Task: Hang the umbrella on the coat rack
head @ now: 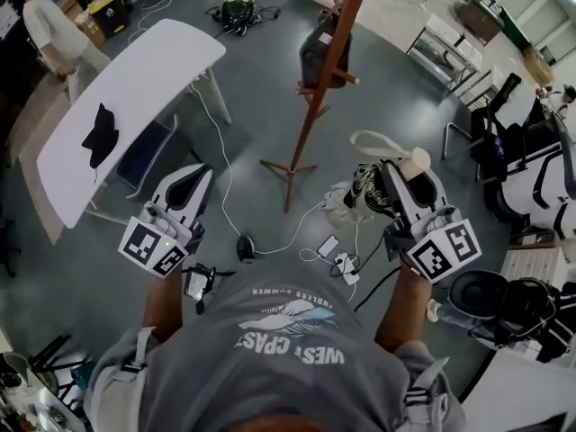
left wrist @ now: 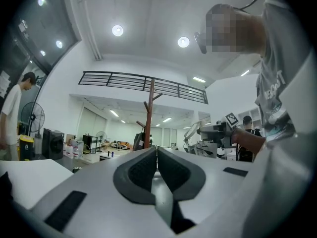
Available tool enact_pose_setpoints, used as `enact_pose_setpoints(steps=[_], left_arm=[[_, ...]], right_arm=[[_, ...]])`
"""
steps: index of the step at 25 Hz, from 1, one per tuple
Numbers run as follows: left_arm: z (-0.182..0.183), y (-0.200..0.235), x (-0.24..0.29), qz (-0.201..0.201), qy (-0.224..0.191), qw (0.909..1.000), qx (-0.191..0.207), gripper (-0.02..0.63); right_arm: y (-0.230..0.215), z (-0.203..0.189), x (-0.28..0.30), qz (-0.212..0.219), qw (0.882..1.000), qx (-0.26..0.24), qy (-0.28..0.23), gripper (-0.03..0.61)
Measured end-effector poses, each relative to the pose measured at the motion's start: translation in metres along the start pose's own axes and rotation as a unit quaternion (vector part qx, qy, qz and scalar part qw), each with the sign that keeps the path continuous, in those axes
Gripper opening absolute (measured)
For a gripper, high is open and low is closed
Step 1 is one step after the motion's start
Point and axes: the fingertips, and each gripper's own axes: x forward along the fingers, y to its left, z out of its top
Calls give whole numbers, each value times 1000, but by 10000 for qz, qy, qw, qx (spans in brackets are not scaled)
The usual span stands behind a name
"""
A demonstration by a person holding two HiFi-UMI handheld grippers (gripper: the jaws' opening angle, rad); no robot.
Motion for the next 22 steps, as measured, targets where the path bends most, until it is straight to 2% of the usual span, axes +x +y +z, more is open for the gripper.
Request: enact_pose_setpoints(steps=[22], left_arm=[[8,102,33,-985,-29,9951,-70,18]], right_arm=[[-5,-4,69,-1103,9937,53,-170,176]])
